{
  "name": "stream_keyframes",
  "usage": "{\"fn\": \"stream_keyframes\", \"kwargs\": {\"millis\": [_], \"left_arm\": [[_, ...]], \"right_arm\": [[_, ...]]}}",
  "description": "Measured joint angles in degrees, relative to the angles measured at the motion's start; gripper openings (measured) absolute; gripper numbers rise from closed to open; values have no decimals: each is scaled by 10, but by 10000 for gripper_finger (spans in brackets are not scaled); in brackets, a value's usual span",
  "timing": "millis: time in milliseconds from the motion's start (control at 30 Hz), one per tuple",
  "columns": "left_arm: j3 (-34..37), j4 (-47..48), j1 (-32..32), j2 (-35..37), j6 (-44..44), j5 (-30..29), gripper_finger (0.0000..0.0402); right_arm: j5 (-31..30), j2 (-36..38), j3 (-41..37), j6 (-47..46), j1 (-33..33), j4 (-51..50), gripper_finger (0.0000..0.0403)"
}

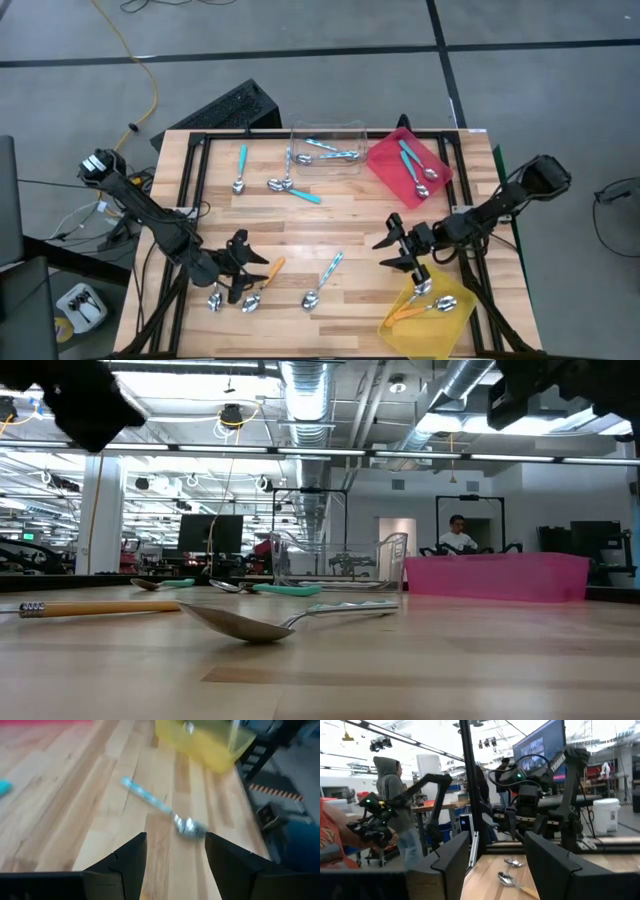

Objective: Sort silverware by color (type)
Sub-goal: Put the orange spoon into the yellow bin

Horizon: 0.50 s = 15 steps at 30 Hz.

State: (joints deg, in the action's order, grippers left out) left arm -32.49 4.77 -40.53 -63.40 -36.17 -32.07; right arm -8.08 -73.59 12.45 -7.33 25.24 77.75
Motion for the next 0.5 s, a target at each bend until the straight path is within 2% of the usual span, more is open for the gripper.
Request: {"fn": "stream_keyframes", "kwargs": {"millis": [300,500], "left_arm": [[0,13,-9,-70,-29,-28,185],[0,47,2,-125,-140,-31,185]], "right_arm": [[0,-27,0,-8,-3,10,217],[0,-27,0,-8,-3,12,217]]}}
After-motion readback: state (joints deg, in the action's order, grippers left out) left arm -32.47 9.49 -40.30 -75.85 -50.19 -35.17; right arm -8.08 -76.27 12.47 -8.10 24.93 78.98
